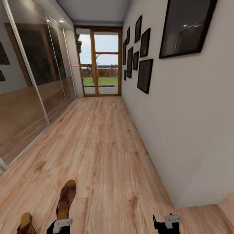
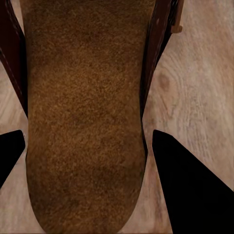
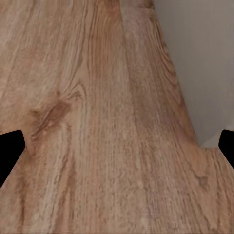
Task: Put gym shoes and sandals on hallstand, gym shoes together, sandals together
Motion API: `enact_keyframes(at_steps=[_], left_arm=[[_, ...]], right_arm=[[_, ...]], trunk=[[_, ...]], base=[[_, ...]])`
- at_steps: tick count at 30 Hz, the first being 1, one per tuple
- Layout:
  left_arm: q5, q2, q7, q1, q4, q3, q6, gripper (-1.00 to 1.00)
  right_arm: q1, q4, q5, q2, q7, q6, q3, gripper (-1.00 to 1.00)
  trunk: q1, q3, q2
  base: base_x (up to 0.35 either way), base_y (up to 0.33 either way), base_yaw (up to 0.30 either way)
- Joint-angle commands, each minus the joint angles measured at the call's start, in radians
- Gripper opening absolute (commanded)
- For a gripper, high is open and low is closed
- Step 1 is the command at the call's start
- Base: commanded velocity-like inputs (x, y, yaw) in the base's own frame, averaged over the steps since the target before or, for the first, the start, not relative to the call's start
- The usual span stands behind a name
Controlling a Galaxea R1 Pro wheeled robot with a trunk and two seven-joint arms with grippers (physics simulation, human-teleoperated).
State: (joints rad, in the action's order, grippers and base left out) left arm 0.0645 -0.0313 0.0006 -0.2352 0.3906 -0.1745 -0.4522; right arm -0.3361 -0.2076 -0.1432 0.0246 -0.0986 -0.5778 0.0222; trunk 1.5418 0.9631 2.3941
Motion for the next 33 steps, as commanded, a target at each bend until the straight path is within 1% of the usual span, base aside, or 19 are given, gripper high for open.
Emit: enact_keyframes(at_steps=[1, 9, 12, 26, 33], left_arm=[[0.009, 0.001, 0.001, -0.001, -0.001, -0.005, -0.003, -1.00], [0.009, 0.001, 0.001, -0.001, -0.001, -0.005, -0.003, -1.00], [0.009, 0.001, 0.000, -0.001, -0.001, -0.004, -0.003, -1.00], [0.010, 0.001, 0.000, -0.001, -0.001, -0.003, -0.003, -1.00], [0.012, 0.001, 0.000, -0.001, -0.001, -0.003, -0.003, -1.00]], right_arm=[[-0.001, 0.001, -0.011, 0.000, -0.007, -0.002, 0.002, 1.00], [0.000, 0.001, -0.012, 0.000, -0.007, -0.001, 0.001, 1.00], [0.000, 0.001, -0.012, 0.000, -0.007, -0.001, 0.002, 1.00], [0.000, 0.001, -0.012, 0.004, -0.007, -0.001, 0.002, 1.00], [0.000, 0.001, -0.011, 0.002, -0.009, 0.000, 0.003, 1.00]], trunk=[[0.000, 0.001, 0.000], [0.000, 0.001, 0.000], [0.000, 0.001, 0.000], [0.000, 0.001, 0.000], [0.000, 0.009, 0.000]], base=[[0.339, 0.014, 0.274], [0.339, 0.065, 0.277], [0.339, 0.037, 0.173], [0.339, 0.004, 0.018], [0.339, 0.000, 0.065]])
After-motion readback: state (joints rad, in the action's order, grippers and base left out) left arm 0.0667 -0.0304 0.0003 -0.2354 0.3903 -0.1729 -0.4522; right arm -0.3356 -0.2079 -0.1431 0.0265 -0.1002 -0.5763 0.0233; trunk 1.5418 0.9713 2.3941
